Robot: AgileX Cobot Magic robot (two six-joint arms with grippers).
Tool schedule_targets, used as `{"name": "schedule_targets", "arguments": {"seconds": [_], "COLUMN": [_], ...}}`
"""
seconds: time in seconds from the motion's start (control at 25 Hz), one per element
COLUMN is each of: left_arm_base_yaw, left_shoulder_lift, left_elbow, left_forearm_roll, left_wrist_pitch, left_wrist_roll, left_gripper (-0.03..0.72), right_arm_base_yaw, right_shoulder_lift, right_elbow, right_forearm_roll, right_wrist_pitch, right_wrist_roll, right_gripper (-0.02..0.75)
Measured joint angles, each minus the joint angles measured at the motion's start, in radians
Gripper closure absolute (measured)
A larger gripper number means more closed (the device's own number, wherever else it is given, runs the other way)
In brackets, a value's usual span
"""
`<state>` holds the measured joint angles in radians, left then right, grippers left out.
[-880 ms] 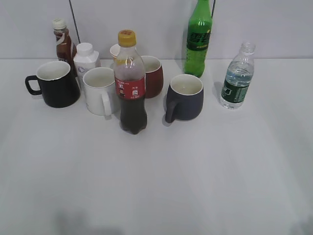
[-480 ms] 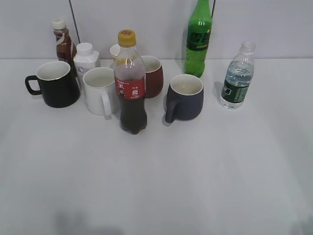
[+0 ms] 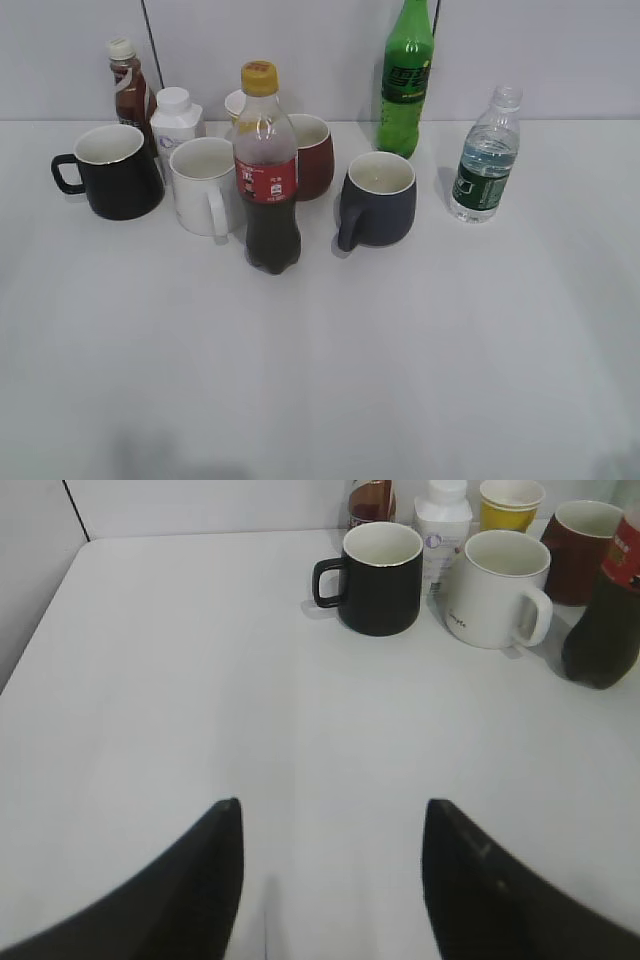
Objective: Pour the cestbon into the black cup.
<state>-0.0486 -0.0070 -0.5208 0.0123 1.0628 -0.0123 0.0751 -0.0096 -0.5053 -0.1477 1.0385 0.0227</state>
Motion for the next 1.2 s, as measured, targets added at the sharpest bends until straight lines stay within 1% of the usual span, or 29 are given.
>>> {"name": "schedule_targets", "arguments": {"seconds": [0.36,0.48,0.52,0.56,0.64,0.76,0.84,0.88,0.96,1.08,1.2], "left_arm_base_yaw": [0.0,0.0,0.0,0.0,0.0,0.0,0.009,0.014,0.035,0.058,0.063], "left_shoulder_lift": [0.0,0.003,0.014,0.028,0.071,0.199,0.343,0.413,0.6,0.905,1.128], "left_elbow": [0.0,-0.012,-0.02,-0.022,-0.011,0.058,0.116,0.136,0.152,0.157,0.158], "left_forearm_roll": [-0.001,-0.012,-0.012,-0.012,0.004,0.061,0.078,0.072,0.041,-0.033,-0.053], "left_wrist_pitch": [0.0,-0.018,-0.064,-0.142,-0.355,-0.798,-1.096,-1.214,-1.395,-1.644,-1.814], "left_wrist_roll": [0.0,0.0,0.0,0.0,0.0,0.0,0.0,0.0,0.0,0.0,0.0], "left_gripper": [0.251,0.267,0.28,0.295,0.328,0.371,0.381,0.384,0.386,0.385,0.374], "right_arm_base_yaw": [0.0,0.0,0.0,0.0,0.0,0.0,0.0,0.0,0.0,0.0,0.0], "right_shoulder_lift": [0.0,0.0,0.0,0.0,0.0,0.0,0.0,0.0,0.0,0.0,0.0], "right_elbow": [0.0,0.0,0.0,0.0,0.0,0.0,0.0,0.0,0.0,0.0,0.0], "right_forearm_roll": [0.0,0.0,0.0,0.0,0.0,0.0,0.0,0.0,0.0,0.0,0.0], "right_wrist_pitch": [0.0,0.0,0.0,0.0,0.0,0.0,0.0,0.0,0.0,0.0,0.0], "right_wrist_roll": [0.0,0.0,0.0,0.0,0.0,0.0,0.0,0.0,0.0,0.0,0.0], "right_gripper": [0.203,0.203,0.203,0.203,0.203,0.203,0.203,0.203,0.203,0.203,0.203]}}
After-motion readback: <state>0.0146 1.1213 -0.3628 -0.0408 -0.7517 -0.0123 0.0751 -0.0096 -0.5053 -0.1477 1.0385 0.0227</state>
